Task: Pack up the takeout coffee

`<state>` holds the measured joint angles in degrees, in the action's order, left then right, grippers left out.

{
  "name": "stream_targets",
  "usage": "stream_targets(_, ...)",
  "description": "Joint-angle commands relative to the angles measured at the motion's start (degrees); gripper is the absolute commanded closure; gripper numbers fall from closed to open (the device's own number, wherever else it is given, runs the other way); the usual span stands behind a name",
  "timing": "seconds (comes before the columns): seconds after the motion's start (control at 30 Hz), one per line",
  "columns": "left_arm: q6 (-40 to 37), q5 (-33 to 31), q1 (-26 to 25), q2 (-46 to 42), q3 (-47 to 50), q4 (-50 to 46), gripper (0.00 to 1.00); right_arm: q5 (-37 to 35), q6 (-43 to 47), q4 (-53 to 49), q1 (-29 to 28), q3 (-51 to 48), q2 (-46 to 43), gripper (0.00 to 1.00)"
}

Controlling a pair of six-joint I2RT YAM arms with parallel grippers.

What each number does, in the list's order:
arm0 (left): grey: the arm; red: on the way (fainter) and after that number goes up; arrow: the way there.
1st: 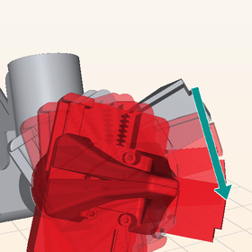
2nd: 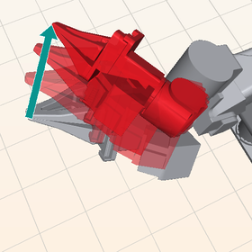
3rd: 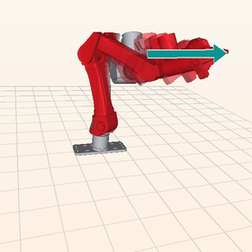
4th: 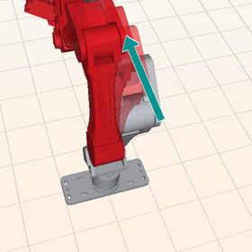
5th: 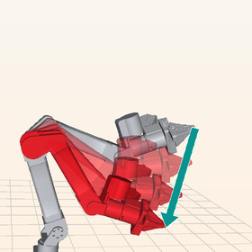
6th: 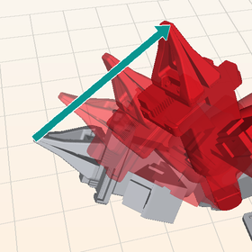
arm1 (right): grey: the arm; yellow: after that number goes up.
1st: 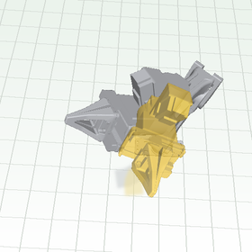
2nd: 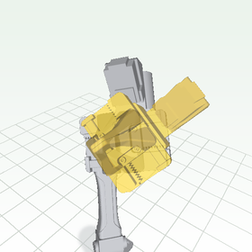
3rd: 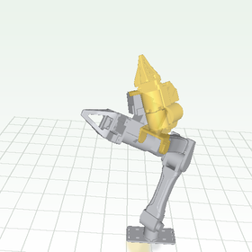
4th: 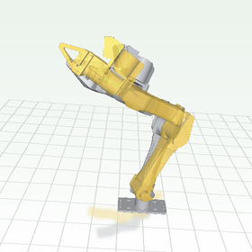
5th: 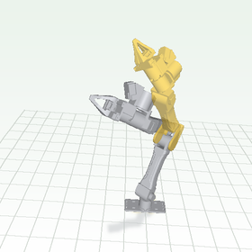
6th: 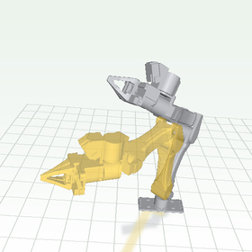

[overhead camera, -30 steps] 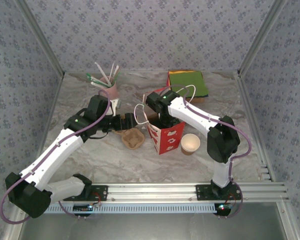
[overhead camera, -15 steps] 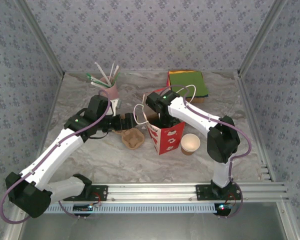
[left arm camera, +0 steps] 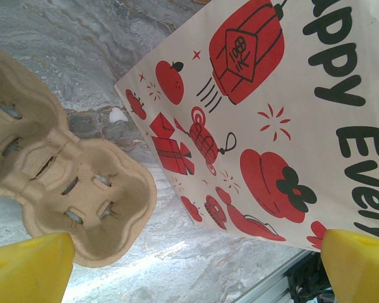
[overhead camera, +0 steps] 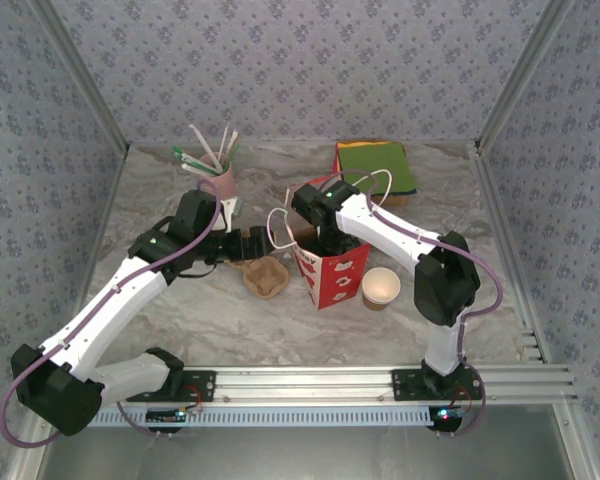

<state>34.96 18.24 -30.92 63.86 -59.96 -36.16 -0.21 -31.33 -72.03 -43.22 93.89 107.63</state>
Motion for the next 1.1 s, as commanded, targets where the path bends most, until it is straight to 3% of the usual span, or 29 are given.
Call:
stream_targets(0.0,-0.9,0.1,-0.3,0.0,-0.8,0.7,0.00,-0.7,-1.3,-2.4,-0.1,-0.1,-0.7,0.10)
stream_targets(1.07,-0.4,0.0,-0.4,-0.3,-0.1,0.8,0.00,-1.4,-2.1,-2.8,-0.6,-0.4,-2.2,0.09)
